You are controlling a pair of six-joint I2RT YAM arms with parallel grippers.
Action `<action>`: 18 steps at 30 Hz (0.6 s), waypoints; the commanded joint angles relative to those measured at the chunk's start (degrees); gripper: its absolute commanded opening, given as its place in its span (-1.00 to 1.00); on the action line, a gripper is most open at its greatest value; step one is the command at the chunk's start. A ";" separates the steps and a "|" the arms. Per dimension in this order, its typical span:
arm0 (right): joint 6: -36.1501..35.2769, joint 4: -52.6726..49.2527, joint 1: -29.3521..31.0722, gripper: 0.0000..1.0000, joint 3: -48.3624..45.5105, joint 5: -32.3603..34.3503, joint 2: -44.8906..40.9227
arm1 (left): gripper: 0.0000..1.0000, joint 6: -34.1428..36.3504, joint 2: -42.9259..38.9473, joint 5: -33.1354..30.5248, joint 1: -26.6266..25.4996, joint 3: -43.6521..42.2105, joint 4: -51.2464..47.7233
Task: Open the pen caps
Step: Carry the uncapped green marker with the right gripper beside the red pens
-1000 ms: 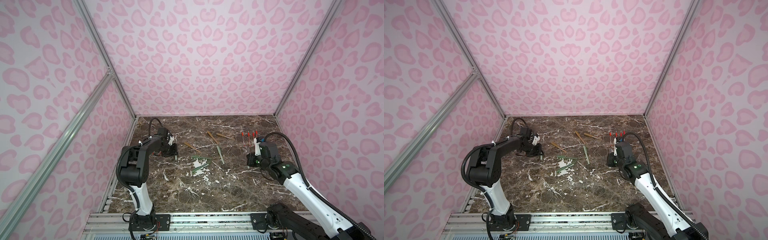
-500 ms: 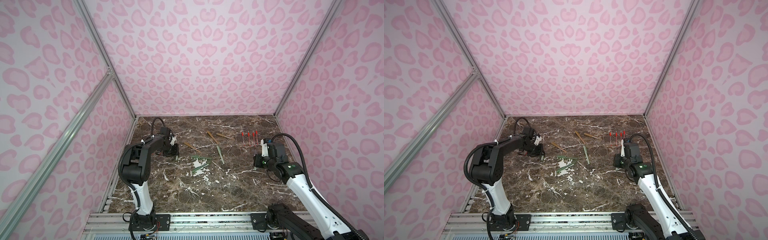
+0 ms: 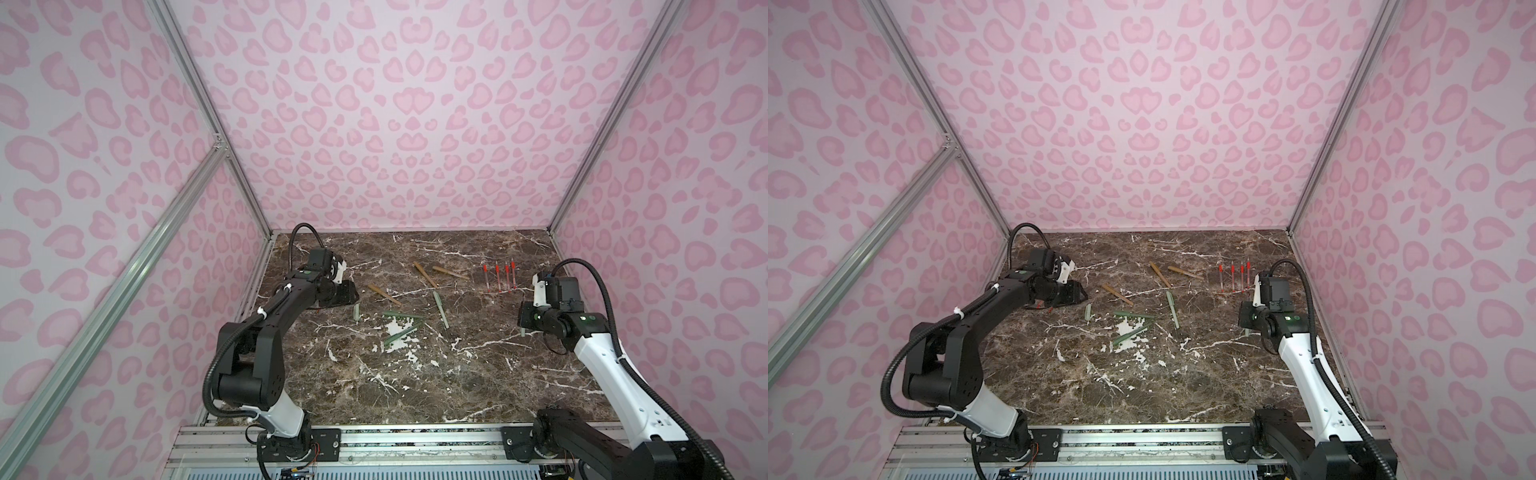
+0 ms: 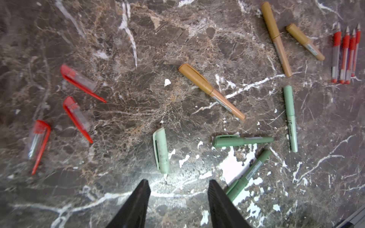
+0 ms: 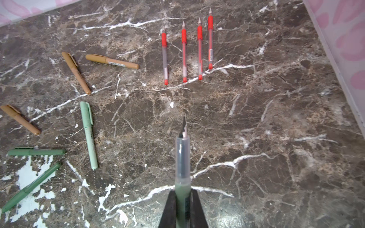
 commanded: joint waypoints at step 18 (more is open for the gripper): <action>-6.18 2.72 -2.25 -1.00 5.82 5.61 23.28 | 0.88 8.55 -28.68 0.43 6.21 -15.08 11.31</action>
